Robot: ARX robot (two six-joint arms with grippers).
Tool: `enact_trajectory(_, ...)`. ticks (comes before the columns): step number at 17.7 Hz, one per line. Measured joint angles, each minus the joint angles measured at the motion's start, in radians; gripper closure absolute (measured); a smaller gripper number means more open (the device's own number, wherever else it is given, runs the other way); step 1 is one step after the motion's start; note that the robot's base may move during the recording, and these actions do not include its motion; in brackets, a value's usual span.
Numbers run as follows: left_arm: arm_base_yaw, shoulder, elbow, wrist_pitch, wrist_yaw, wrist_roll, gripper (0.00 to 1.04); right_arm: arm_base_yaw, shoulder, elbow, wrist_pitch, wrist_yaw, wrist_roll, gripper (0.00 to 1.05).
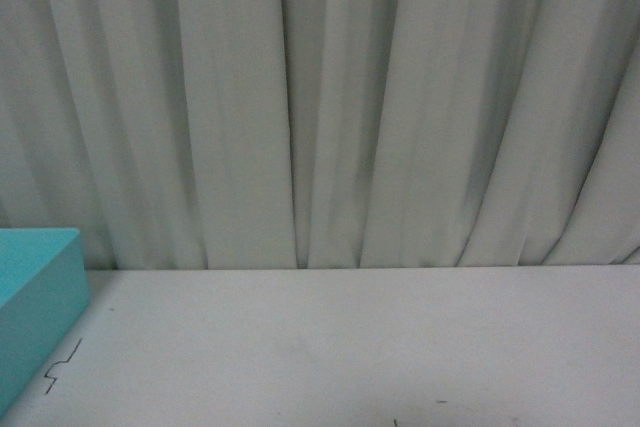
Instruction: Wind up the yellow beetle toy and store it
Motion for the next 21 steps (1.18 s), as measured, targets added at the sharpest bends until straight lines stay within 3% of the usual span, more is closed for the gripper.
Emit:
enact_trajectory(5,0.0,0.0,0.0,0.003,0.0,0.0,1.03,0.0,0.0,0.0,-0.001,0.0,0.0,0.07)
enact_trajectory(6,0.0,0.0,0.0,0.003,0.0,-0.001,0.98,0.0,0.0,0.0,-0.001,0.0,0.0,0.07)
enact_trajectory(10,0.0,0.0,0.0,0.003,0.0,-0.001,0.5,0.0,0.0,0.0,0.0,0.0,0.0,0.07)
enact_trajectory(14,0.0,0.0,0.0,0.003,0.0,-0.001,0.09,0.0,0.0,0.0,-0.001,0.0,0.0,0.07)
enact_trajectory(15,0.0,0.0,0.0,0.003,0.0,-0.001,0.05,0.0,0.0,0.0,-0.001,0.0,0.0,0.07)
enact_trajectory(21,-0.001,0.0,0.0,0.003,0.0,-0.001,0.07,0.0,0.0,0.0,-0.001,0.0,0.0,0.07)
